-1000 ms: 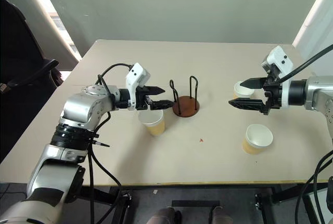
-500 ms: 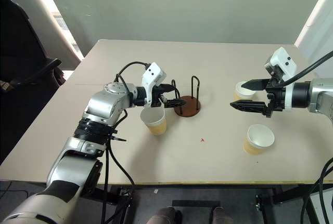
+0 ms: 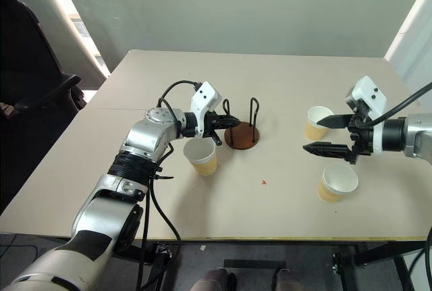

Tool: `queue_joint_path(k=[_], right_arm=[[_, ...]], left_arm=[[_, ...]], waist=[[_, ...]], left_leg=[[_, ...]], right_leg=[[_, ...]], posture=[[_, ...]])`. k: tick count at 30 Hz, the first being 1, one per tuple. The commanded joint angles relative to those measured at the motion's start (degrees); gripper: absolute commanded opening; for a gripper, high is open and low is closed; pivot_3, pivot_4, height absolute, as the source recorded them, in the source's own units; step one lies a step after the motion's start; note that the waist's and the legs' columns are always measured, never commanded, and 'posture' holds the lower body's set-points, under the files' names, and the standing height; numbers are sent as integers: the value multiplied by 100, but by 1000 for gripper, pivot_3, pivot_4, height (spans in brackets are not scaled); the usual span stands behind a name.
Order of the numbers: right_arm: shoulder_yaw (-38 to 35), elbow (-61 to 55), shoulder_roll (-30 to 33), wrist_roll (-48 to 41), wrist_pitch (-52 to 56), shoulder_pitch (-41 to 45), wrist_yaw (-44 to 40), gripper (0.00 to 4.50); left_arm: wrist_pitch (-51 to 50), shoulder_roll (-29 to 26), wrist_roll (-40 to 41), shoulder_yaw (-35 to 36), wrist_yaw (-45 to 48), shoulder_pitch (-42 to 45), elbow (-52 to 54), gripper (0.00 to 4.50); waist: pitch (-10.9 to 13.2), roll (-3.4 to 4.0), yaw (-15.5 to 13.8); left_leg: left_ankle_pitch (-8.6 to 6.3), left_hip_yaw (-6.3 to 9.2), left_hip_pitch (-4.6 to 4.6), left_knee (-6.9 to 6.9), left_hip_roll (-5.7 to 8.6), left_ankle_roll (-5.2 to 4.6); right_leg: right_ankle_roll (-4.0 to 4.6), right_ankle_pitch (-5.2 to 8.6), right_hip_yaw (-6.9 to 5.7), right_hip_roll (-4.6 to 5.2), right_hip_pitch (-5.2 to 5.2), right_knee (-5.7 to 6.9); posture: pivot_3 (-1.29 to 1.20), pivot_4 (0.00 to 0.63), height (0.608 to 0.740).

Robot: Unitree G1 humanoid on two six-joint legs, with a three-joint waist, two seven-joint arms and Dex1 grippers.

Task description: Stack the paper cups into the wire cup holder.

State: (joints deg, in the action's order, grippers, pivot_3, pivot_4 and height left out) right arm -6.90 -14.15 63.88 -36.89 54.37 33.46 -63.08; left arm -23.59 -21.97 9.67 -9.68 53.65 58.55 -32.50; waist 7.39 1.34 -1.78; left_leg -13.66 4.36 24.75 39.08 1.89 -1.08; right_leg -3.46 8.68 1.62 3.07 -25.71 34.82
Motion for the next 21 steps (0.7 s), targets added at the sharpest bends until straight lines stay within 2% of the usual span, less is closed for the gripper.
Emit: queue_joint_path(k=[1,6,12,16,21], right_arm=[[-250,-56,182,-28,-172,153,-108,4500],[-426,-126,394,-116,-170,92,-241,4500],[-840,-245,1071,-389,59,-370,-790,4500],[-990,-156,1309,-334,-28,-509,-880,4500],[-1025,-149,1284,-335,-109,-461,-787,4500]], left_arm=[[152,5,166,124,317,127,465,18],[-232,-113,336,-14,852,-28,1203,18],[-946,-307,585,-225,1264,-441,2286,18],[-1399,-166,765,-368,1214,-757,2802,18],[-1613,34,823,-586,1093,-1013,3147,18]], waist=[[1,-1,0],[0,-1,0],[0,-1,-5],[0,-1,-5],[0,-1,-5]], left_leg=[[0,0,0,0,0,0],[4,0,10,3,0,-9],[4,-1,16,3,1,-11],[4,-2,17,9,3,-12],[5,-6,13,14,5,-19]], right_leg=[[-1,0,0,0,0,0],[-6,-2,0,0,-3,-2],[-16,7,0,3,-5,-2],[-18,8,-1,7,-4,2],[-23,5,0,12,1,6]], posture=[[0,150,740],[0,150,740],[0,150,740],[0,150,740],[0,150,740]])
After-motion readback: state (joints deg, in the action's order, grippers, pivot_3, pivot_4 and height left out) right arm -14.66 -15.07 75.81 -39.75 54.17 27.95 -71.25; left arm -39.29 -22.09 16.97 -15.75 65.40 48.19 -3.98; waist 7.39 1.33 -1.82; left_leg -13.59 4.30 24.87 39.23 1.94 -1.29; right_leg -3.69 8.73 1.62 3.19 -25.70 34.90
